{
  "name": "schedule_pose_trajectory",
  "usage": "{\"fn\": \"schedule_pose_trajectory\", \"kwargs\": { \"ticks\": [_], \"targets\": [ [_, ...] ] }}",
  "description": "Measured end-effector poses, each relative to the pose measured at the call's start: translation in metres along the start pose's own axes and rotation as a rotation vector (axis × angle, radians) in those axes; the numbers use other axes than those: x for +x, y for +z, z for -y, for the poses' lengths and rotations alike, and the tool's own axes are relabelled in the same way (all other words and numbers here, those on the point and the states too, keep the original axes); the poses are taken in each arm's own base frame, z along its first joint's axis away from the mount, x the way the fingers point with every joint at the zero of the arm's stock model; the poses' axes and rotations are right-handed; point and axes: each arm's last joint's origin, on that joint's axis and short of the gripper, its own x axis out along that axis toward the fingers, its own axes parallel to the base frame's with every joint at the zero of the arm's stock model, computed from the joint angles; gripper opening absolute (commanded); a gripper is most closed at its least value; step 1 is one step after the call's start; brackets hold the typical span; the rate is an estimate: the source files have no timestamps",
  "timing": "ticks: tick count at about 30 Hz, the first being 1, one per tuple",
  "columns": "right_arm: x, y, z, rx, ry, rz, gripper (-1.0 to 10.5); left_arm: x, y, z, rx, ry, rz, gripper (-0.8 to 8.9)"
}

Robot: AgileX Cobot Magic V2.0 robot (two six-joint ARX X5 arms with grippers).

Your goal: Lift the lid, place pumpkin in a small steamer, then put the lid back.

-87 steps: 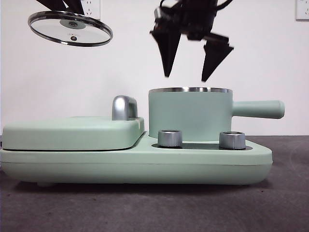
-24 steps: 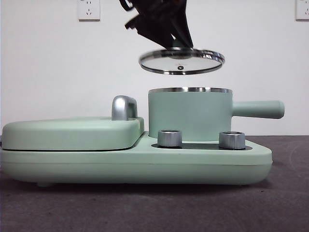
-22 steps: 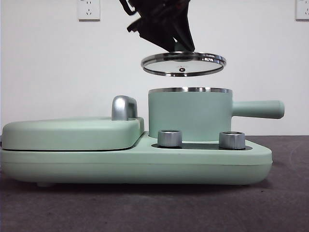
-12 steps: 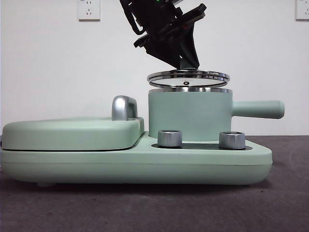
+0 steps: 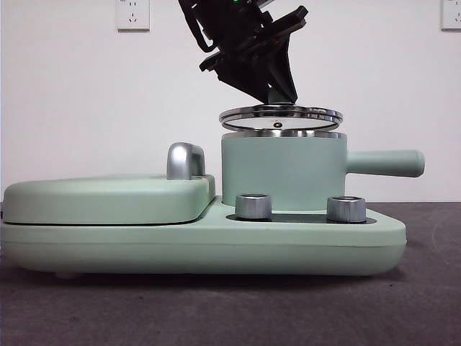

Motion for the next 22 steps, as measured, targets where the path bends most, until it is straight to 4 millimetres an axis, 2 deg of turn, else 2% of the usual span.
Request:
{"fn": "schedule_pose_trajectory", "kwargs": {
  "ticks": [14, 22],
  "targets": [
    [0.0, 0.0, 0.0, 0.018, 0.0, 0.0, 5.3, 0.005, -0.002, 0.001, 0.004, -0.004, -0.013, 0.24],
    [0.0, 0.0, 0.0, 0.018, 0.0, 0.0, 5.3, 0.015, -0.006, 0.0, 0.018, -0.008, -0.025, 0.24]
  ]
}}
